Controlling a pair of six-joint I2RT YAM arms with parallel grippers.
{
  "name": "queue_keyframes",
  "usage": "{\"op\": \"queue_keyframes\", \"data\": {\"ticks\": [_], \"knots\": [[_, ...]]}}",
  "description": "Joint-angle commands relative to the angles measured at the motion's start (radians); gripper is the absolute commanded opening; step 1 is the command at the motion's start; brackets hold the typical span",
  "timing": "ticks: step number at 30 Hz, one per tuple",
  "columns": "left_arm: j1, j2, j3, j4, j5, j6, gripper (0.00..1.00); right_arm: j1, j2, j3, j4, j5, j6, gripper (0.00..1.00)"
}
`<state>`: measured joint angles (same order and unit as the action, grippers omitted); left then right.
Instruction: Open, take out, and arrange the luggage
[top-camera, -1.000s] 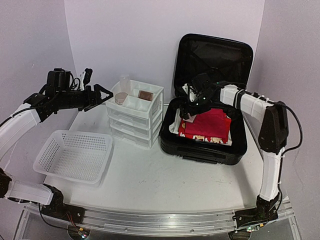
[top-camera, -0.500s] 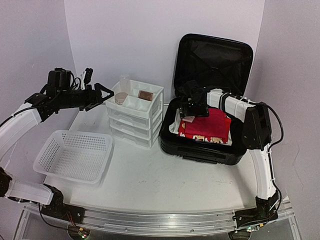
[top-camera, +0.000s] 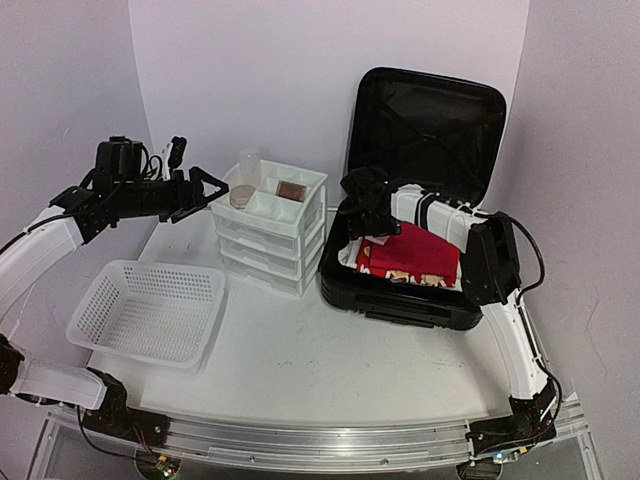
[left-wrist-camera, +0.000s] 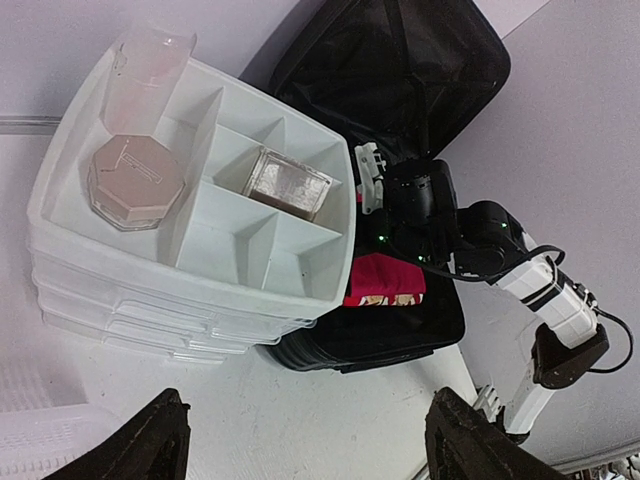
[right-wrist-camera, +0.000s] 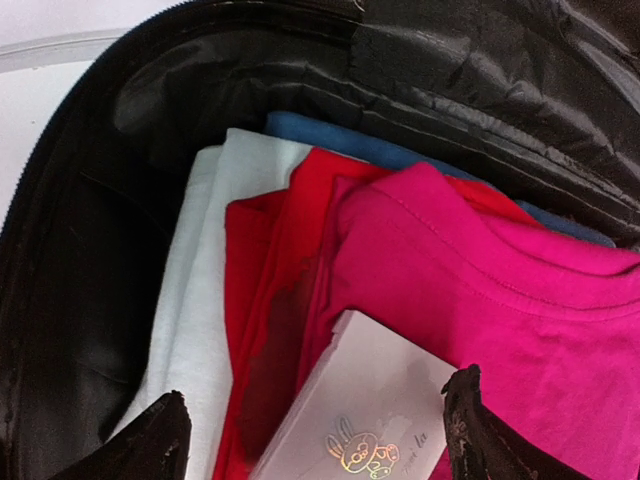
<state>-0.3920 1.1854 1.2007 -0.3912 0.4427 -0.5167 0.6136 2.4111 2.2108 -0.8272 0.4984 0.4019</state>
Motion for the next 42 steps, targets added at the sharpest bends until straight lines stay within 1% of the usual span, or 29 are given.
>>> {"op": "queue_keyframes", "data": {"ticks": [1, 4, 7, 8, 12, 15, 19, 23, 26, 28, 29, 42], "knots": [[-0.001, -0.023, -0.006, 0.055, 0.008, 0.014, 0.82, -0.003, -0.001, 0.044, -0.01, 0.05, 0.007, 0.83], [-0.001, -0.02, -0.007, 0.055, 0.01, 0.014, 0.82, -0.003, -0.014, 0.036, -0.013, 0.061, 0.011, 0.83], [-0.001, -0.019, -0.006, 0.055, 0.013, 0.011, 0.82, -0.003, -0.028, 0.022, -0.014, 0.074, -0.006, 0.9], [-0.002, -0.02, -0.005, 0.055, 0.015, 0.011, 0.82, -0.003, -0.033, 0.02, -0.024, 0.081, -0.017, 0.91], [-0.002, -0.025, -0.007, 0.056, 0.014, 0.01, 0.82, -0.003, -0.091, -0.046, -0.033, 0.113, -0.021, 0.91], [-0.002, -0.024, -0.006, 0.057, 0.015, 0.007, 0.82, -0.01, -0.14, -0.103, -0.033, 0.084, -0.002, 0.91], [-0.003, -0.011, -0.003, 0.064, 0.031, -0.003, 0.82, -0.026, -0.171, -0.167, 0.0, 0.005, 0.047, 0.86], [-0.002, -0.009, 0.003, 0.069, 0.042, -0.01, 0.82, -0.026, -0.164, -0.172, 0.016, -0.017, 0.058, 0.82], [-0.003, -0.022, -0.002, 0.07, 0.039, -0.01, 0.82, -0.026, -0.168, -0.177, 0.021, -0.018, 0.053, 0.76], [-0.002, -0.032, -0.008, 0.07, 0.032, -0.009, 0.82, -0.027, -0.171, -0.177, 0.026, -0.026, 0.053, 0.67], [-0.003, -0.034, -0.009, 0.069, 0.031, -0.009, 0.82, -0.026, -0.171, -0.176, 0.03, -0.034, 0.054, 0.65], [-0.003, -0.024, -0.005, 0.069, 0.039, -0.011, 0.82, -0.026, -0.196, -0.17, 0.039, -0.075, 0.065, 0.66]]}}
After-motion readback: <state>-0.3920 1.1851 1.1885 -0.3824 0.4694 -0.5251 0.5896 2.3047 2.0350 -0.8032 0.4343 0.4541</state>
